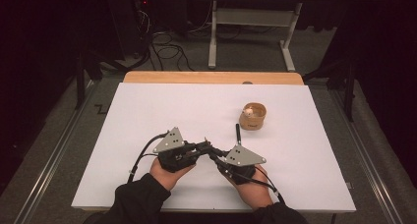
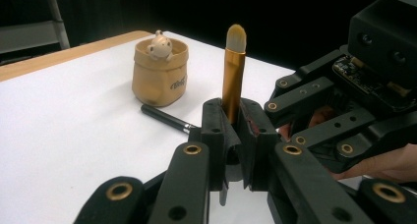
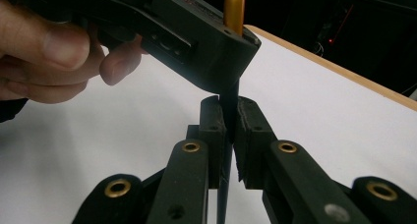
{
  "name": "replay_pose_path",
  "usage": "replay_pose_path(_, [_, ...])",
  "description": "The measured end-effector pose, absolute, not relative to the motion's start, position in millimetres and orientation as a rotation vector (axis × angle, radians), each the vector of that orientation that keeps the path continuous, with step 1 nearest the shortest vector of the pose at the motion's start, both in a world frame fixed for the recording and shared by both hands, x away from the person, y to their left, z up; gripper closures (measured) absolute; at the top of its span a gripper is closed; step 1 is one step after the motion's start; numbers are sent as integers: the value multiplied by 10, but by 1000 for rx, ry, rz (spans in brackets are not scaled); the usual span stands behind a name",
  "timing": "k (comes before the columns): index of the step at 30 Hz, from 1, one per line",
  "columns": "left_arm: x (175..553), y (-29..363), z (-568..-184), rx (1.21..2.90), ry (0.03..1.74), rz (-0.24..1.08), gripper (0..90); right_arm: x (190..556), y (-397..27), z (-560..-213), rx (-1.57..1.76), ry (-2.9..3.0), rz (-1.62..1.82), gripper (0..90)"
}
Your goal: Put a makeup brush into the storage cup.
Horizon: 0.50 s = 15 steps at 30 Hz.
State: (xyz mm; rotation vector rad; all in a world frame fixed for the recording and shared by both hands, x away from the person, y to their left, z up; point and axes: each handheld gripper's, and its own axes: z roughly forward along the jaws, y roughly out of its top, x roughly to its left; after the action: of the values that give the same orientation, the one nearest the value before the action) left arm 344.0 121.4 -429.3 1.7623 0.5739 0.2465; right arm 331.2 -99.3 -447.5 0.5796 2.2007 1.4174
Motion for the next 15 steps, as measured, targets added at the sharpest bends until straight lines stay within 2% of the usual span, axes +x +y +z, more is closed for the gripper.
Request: replay_pose_path(15, [3439,1268,-4262,1748,567,252,637,3329,-1036,-4461,598,2184,1410,848])
